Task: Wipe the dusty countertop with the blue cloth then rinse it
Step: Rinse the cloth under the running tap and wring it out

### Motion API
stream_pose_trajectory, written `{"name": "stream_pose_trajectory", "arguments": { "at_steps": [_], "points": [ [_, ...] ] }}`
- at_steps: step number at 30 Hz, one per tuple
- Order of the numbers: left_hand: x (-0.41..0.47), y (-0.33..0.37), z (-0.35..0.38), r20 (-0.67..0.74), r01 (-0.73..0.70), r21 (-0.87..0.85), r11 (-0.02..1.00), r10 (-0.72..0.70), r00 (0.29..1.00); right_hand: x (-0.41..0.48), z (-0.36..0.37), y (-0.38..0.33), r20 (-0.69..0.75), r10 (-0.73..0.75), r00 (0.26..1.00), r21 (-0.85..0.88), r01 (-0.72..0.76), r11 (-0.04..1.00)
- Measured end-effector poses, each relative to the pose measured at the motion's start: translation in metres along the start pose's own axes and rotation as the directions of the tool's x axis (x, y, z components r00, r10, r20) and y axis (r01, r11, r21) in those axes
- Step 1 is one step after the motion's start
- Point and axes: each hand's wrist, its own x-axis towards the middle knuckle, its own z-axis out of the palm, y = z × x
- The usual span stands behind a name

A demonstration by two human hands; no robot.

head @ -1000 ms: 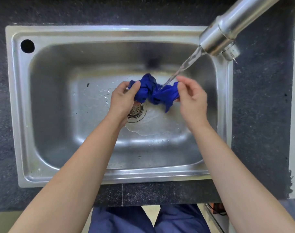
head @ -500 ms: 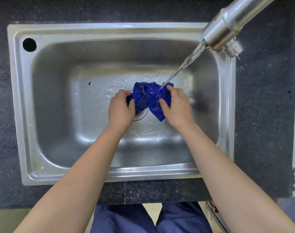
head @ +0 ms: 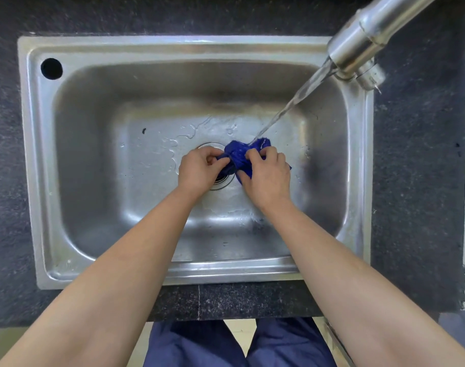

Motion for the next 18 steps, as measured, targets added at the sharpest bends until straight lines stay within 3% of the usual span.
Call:
{"name": "stream_pose_trajectory", "arguments": {
  "at_steps": [7,10,15,18],
  "points": [
    [-0.014,0.006,-0.01,-0.085,-0.048,-0.139,0.989,0.036,0.996,-0.009,0.012,-0.008,-0.128,0.037,0.991,0.108,-0.023,0.994],
    [-0.014,0.006,-0.012,-0.169,-0.12,-0.079,0.99,0.105,0.98,-0.007,0.014,-0.008,-0.22,0.099,0.97,0.231,-0.047,0.972],
    [-0.012,0.0,-0.02,-0.238,-0.19,0.06,0.98,0.199,0.951,-0.007,-0.01,0.001,-0.212,0.261,0.942,0.396,-0.161,0.904],
    [-0.013,0.0,-0.025,-0.234,-0.149,-0.023,0.989,0.14,0.962,-0.008,-0.026,0.017,-0.238,0.293,0.926,0.462,-0.157,0.873]
  ]
}}
